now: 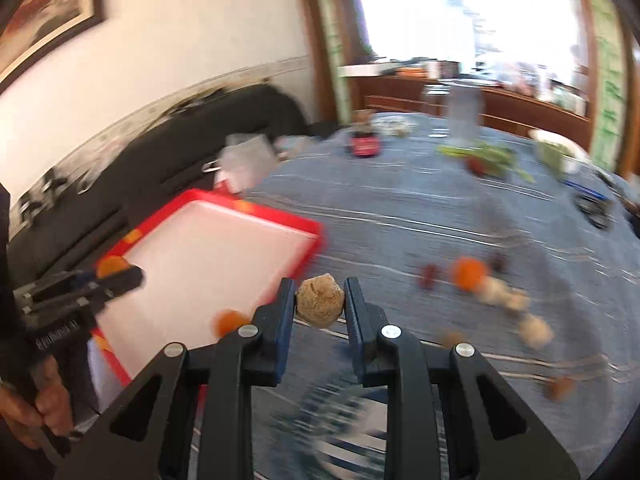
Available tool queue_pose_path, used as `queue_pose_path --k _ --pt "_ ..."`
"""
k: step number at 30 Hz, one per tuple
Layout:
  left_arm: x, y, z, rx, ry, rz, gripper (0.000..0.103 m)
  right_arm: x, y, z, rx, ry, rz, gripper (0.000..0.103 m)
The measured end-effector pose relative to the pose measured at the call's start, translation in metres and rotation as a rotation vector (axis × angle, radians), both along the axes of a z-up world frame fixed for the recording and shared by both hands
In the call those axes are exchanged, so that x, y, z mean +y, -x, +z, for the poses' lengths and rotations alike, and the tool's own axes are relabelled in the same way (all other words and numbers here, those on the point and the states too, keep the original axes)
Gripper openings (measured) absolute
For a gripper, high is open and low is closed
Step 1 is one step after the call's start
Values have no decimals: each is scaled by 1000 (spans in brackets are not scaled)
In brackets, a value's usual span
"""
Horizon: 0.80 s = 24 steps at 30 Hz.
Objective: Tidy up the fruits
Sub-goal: 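Carry the orange into the tray and open the left tool while the right drops the cube there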
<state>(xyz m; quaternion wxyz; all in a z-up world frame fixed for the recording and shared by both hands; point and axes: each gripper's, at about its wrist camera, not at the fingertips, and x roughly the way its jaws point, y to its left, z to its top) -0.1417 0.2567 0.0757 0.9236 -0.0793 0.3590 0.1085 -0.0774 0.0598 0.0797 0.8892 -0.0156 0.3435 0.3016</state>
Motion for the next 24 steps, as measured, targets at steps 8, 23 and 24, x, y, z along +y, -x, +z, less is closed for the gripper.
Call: queue_pose_path --k 8,23,24 --pt "25 -2 -22 61 -6 40 34 91 -7 -22 92 44 118 27" --pt "33 -11 -39 118 5 41 34 114 -30 -51 202 129 121 27" --pt "33 -11 -39 119 3 42 34 115 -31 -53 210 134 119 27"
